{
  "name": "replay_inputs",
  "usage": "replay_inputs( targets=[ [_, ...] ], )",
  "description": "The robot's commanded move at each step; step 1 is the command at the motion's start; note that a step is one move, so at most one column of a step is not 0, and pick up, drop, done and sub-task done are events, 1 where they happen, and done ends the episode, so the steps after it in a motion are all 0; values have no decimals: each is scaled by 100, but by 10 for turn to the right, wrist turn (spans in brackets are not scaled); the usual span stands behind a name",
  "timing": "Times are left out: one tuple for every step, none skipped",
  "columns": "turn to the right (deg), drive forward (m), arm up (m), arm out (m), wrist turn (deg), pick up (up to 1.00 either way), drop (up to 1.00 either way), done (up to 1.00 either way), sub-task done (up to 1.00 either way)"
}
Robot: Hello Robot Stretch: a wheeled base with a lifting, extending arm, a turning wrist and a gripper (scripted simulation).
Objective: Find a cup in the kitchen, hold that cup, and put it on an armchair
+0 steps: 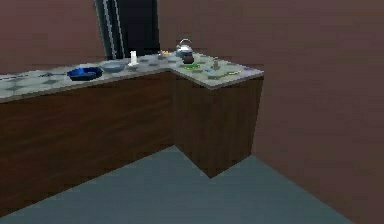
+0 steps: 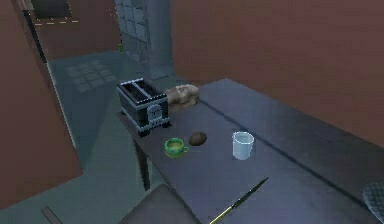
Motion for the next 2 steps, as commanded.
replay_inputs(
  targets=[
    [0, 0, 50, 0, 0, 0, 0, 0, 0],
    [0, 0, 36, 0, 0, 0, 0, 0, 0]
  ],
)
